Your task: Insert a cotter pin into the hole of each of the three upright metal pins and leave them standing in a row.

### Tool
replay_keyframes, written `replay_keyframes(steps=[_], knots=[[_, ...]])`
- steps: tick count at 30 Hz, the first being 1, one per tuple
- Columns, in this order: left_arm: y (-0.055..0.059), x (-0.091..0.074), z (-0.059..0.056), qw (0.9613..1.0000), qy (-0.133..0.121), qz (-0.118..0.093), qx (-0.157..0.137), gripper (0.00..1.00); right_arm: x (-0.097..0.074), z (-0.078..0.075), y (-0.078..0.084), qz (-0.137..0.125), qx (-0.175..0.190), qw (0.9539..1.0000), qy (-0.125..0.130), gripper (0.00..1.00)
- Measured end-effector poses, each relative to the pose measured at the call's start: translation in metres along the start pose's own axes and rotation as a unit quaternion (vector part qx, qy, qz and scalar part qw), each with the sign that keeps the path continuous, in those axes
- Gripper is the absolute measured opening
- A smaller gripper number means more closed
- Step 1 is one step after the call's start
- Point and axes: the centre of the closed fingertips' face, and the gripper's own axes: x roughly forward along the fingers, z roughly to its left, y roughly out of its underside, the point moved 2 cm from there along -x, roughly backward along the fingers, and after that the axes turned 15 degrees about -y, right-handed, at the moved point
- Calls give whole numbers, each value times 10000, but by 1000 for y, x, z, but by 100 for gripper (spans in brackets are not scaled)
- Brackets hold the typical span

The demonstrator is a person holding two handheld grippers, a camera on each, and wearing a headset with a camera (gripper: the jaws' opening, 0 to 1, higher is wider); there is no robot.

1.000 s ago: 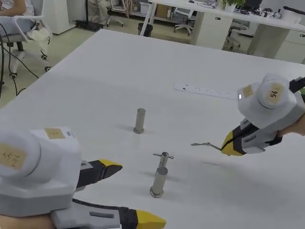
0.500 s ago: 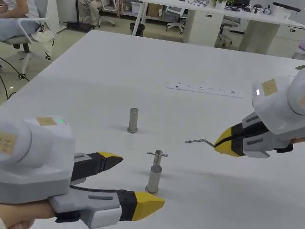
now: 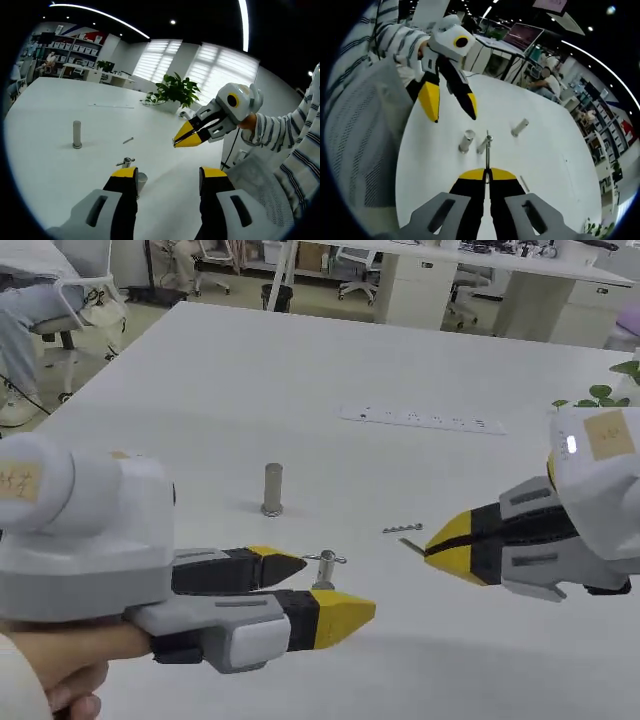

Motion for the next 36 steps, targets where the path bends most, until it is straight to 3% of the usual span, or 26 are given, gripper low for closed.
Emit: replay_keyframes(steps=[3,7,9,12,24,36], knots=[[-1,2,-6,9999,116,52,-76,41,1,4,-4,-24,-161,9999,8,2],[-8,3,-17,9991,350,-63,-221,40,4,14,-9,-34,-398,9992,8,2],[-8,4,-21,9983,436,9,-374,37,6,18,-11,-35,-492,9988,-4,2],[-3,6,-24,9979,507,199,-360,29,10,24,-12,-48,-547,9985,-54,2],[10,13,-30,9947,584,601,-598,16,15,35,-19,-66,-684,9976,-84,2],[14,16,-30,9934,534,637,-793,4,17,37,-15,46,-784,9969,-96,2]])
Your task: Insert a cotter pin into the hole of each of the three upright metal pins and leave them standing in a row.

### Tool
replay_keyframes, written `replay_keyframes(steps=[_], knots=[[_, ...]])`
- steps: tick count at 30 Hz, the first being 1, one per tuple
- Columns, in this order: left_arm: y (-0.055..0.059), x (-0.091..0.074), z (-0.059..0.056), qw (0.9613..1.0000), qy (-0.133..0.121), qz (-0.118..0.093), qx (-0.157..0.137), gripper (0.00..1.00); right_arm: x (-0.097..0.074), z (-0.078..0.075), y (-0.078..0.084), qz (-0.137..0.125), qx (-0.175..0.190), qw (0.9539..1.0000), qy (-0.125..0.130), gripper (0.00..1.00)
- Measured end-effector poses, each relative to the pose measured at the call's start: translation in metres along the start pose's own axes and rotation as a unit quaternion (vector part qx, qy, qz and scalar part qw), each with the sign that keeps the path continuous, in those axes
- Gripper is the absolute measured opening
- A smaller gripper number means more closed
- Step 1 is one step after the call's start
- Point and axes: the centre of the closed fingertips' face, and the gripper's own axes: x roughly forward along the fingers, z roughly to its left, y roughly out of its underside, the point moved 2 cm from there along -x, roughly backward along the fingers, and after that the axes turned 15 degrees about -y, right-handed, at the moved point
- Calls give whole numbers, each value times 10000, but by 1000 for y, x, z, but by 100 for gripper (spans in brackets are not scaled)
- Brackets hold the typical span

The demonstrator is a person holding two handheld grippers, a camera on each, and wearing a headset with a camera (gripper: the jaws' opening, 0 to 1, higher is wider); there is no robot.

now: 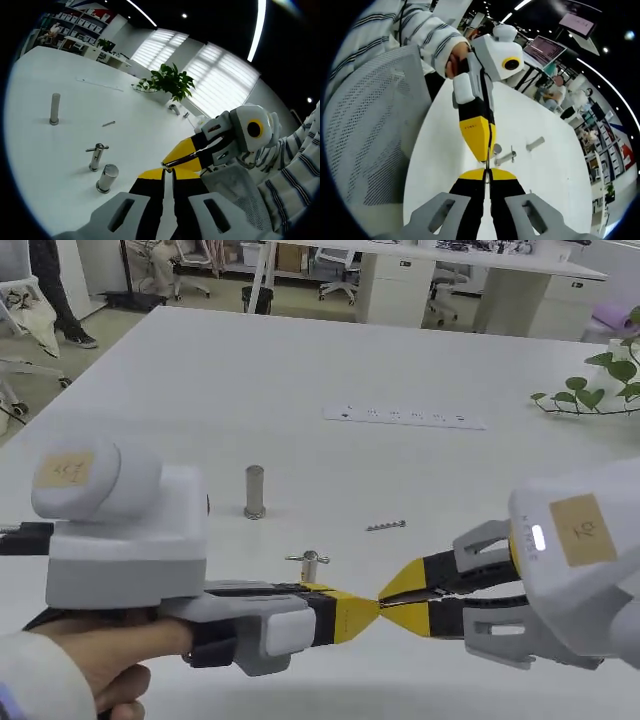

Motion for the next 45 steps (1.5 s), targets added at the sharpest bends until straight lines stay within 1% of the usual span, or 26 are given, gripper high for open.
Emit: replay_keyframes(steps=[3,5,12,18,21,26,27,29,31,33,35,36,37,39,42,45], knots=[[0,0,1,10000,-31,-20,-26,3,0,1,0,22,-35,10000,-3,2],[1,0,1,9999,-26,-17,-140,3,0,1,0,48,-57,10000,11,2],[-1,2,2,9995,-40,-115,-278,3,0,0,-1,46,-59,10000,46,2],[-1,1,2,9997,-43,-152,-165,3,1,1,-2,40,-74,10000,37,3],[0,1,2,9997,-54,-137,-207,3,2,1,-2,60,-93,9999,35,3],[0,2,3,9991,-74,-106,-397,3,1,0,-1,132,-156,9998,55,3],[0,2,3,9991,-71,-104,-406,3,1,1,-1,163,-187,9997,52,3],[1,2,2,9995,-30,-86,-301,3,1,2,-1,163,-195,9997,29,3],[1,2,2,9992,-19,-64,-384,3,1,2,-2,167,-209,9996,37,3],[1,2,4,9988,-56,-58,-486,3,1,2,-2,175,-214,9996,42,3],[1,2,6,9986,-125,-56,-507,1,1,2,-2,174,-218,9996,44,3],[1,1,5,9979,-106,-1,-634,1,1,3,-2,173,-228,9996,34,3],[1,1,6,9975,-113,43,-692,1,1,3,-3,168,-239,9996,27,3],[2,1,6,9977,-103,43,-674,1,1,3,-3,166,-259,9995,26,3],[1,-1,5,9984,-123,30,-542,0,1,3,-4,151,-283,9995,25,3],[0,-1,5,9985,-130,0,-525,0,1,2,-5,127,-295,9995,42,4]])
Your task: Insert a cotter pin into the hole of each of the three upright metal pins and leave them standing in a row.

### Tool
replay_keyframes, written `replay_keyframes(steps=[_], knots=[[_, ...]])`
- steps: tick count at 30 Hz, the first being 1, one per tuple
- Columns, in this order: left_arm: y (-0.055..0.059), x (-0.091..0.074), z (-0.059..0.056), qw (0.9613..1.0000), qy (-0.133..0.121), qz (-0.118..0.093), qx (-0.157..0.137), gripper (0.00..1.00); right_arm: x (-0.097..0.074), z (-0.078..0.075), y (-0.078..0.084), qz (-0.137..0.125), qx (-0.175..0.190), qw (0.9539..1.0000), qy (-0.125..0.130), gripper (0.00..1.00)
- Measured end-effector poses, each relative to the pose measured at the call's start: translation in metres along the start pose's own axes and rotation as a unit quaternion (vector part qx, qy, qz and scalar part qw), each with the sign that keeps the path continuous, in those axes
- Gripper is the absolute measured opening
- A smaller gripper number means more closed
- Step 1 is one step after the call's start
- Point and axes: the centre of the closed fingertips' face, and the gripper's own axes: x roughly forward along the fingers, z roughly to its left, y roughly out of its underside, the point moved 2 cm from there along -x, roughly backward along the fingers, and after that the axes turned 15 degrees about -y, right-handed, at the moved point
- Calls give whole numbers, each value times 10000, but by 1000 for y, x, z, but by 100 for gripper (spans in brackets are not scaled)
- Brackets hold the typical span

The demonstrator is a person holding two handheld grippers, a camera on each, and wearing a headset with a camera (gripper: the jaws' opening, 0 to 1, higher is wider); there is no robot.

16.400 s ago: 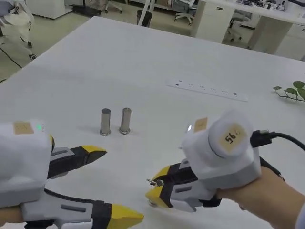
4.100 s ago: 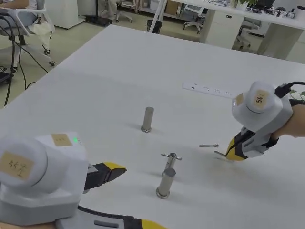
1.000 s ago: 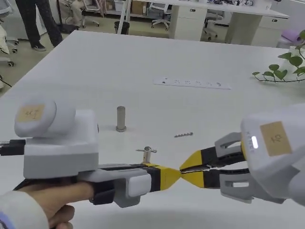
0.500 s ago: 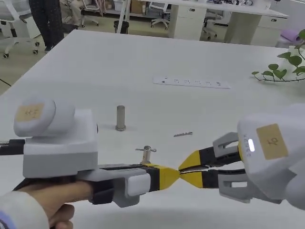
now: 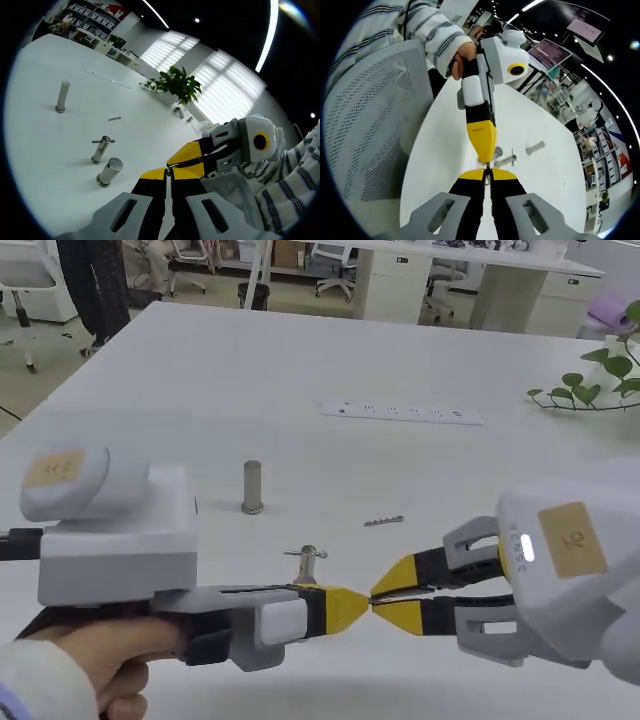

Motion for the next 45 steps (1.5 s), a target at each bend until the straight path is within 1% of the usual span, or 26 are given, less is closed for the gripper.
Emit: replay_keyframes(steps=[2,4,5,6,7,8,9,10,12,13,14,17,18,19,21,23,25,26,27,29,30,32,35,37,40,45], knots=[[0,0,0,10000,9,-2,1,0,1,1,-1,-113,74,9999,-68,6],[1,-1,2,9999,-18,23,120,0,-3,-6,-2,-225,195,9995,131,22],[2,-2,2,9998,-9,17,187,0,-4,-7,-1,-267,277,9992,129,28],[3,-3,2,9996,4,-1,273,0,-6,-8,0,-343,454,9983,83,32],[3,-4,2,9993,0,-29,377,0,-6,-9,0,-377,517,9979,61,32],[4,-5,2,9977,33,-93,671,0,-7,-8,2,-467,700,9964,-35,31],[5,-5,2,9965,40,-116,828,0,-8,-8,4,-532,865,9948,-120,32],[6,-6,1,9963,57,-113,849,0,-8,-6,6,-575,1017,9929,-221,33],[6,-8,1,9939,84,-168,1085,0,-6,-3,10,-688,1345,9876,-417,42],[6,-8,1,9929,87,-187,1170,0,-6,-3,11,-749,1393,9865,-431,43],[7,-9,1,9904,125,-217,1357,0,-7,-3,12,-783,1412,9857,-476,41],[6,-13,-3,9842,266,-322,1720,0,-5,6,11,-1053,1876,9733,-802,40],[7,-14,-3,9810,307,-334,1887,0,-5,7,11,-1121,1966,9702,-861,40],[8,-14,-3,9795,311,-336,1962,0,-4,9,10,-1199,2059,9669,-913,39],[10,-16,-5,9724,381,-341,2276,0,-3,12,9,-1275,2175,9623,-1023,35],[9,-17,-6,9677,397,-402,2458,0,-2,13,10,-1269,2201,9612,-1078,35],[8,-19,-12,9657,569,-471,2488,0,0,16,10,-1275,2200,9603,-1143,33],[7,-20,-14,9627,609,-517,2585,0,1,18,10,-1291,2222,9589,-1200,31],[7,-21,-16,9568,681,-546,2774,0,1,19,9,-1304,2223,9586,-1209,29],[9,-21,-17,9515,714,-542,2942,0,2,22,8,-1308,2195,9583,-1283,23],[10,-21,-17,9495,751,-534,2999,0,2,24,7,-1337,2203,9568,-1350,22],[12,-22,-19,9430,854,-542,3170,0,2,26,5,-1356,2185,9561,-1407,17],[15,-23,-21,9398,956,-491,3244,0,3,30,3,-1369,2168,9548,-1505,13],[18,-24,-22,9364,1030,-453,3325,0,4,33,1,-1383,2146,9534,-1609,10],[20,-24,-22,9343,1067,-405,3377,0,4,37,-1,-1392,2099,9530,-1685,6],[23,-25,-20,9302,1128,-353,3476,0,4,40,-2,-1398,2027,9533,-1750,5]])
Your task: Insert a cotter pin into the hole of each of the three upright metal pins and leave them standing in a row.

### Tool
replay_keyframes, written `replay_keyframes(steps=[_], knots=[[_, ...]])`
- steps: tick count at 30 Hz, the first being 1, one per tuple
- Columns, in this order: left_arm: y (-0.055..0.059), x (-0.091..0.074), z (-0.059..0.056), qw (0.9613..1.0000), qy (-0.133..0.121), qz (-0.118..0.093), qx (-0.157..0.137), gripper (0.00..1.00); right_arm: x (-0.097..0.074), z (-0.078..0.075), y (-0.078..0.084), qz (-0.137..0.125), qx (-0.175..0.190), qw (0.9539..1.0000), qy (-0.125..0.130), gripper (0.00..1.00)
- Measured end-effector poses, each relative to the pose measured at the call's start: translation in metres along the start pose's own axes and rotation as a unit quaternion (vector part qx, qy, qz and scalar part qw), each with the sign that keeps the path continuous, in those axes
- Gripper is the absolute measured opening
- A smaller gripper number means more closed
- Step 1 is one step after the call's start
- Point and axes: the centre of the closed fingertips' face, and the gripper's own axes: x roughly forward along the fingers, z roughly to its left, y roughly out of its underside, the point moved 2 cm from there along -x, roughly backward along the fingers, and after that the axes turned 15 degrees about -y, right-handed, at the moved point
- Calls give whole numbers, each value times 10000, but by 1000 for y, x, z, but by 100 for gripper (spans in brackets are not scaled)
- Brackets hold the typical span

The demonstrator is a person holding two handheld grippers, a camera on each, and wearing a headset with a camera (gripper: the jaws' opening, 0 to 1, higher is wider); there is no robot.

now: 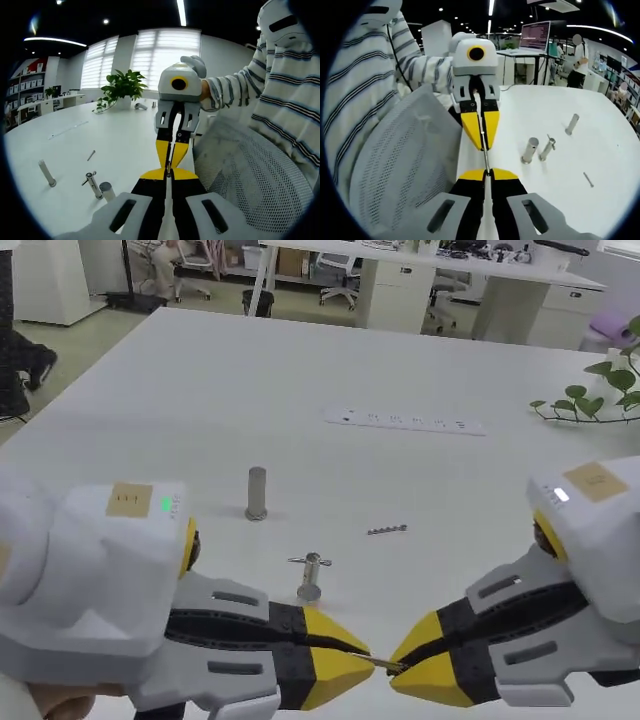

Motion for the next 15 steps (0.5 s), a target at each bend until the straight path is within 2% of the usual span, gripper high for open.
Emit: replay_keyframes(steps=[6,10,15], knots=[[12,0,-3,9995,146,236,138,0,2,5,0,91,-85,9997,-209,5],[16,1,-4,9990,188,337,224,1,3,6,1,137,-93,9996,-245,4],[17,2,-2,9991,192,356,150,1,3,3,2,163,-103,9996,-213,4]])
